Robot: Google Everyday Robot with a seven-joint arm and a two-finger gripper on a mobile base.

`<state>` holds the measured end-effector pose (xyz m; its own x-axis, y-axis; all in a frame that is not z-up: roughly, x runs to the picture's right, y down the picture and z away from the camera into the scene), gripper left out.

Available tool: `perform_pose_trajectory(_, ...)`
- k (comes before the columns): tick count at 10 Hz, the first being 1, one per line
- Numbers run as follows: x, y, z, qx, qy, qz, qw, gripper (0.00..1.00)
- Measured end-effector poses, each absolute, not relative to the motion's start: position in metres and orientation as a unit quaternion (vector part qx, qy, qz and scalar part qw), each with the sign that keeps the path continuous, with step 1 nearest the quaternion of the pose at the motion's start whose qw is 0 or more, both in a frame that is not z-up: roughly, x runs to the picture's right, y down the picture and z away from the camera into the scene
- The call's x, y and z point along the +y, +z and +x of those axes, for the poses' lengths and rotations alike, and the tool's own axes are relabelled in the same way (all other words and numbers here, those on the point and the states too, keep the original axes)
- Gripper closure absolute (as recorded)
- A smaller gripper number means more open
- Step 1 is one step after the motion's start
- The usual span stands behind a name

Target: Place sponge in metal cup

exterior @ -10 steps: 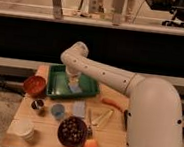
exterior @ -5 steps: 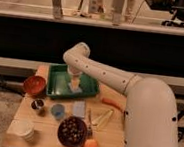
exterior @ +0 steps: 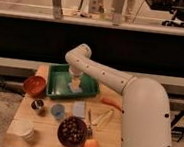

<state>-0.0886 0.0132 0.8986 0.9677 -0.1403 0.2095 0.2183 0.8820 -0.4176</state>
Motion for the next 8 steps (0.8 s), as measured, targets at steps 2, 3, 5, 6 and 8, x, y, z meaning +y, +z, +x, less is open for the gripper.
perform_pose_trajectory(2, 0.013, 0.903, -0.084, -0.082, -0.087, -0.228, 0.966, 0.2)
perform_pose_trajectory(3, 0.013, 0.905, -0.086, -0.083, -0.108, -0.228, 0.964, 0.2)
perform_pose_trajectory(5, 0.008, 0.913, -0.076, -0.107, -0.208, -0.228, 0.945, 0.2)
perform_pose_trajectory(6, 0.008, 0.915, -0.075, -0.119, -0.246, -0.23, 0.934, 0.2)
perform_pose_trajectory(8, 0.013, 0.919, -0.076, -0.168, -0.349, -0.234, 0.892, 0.2)
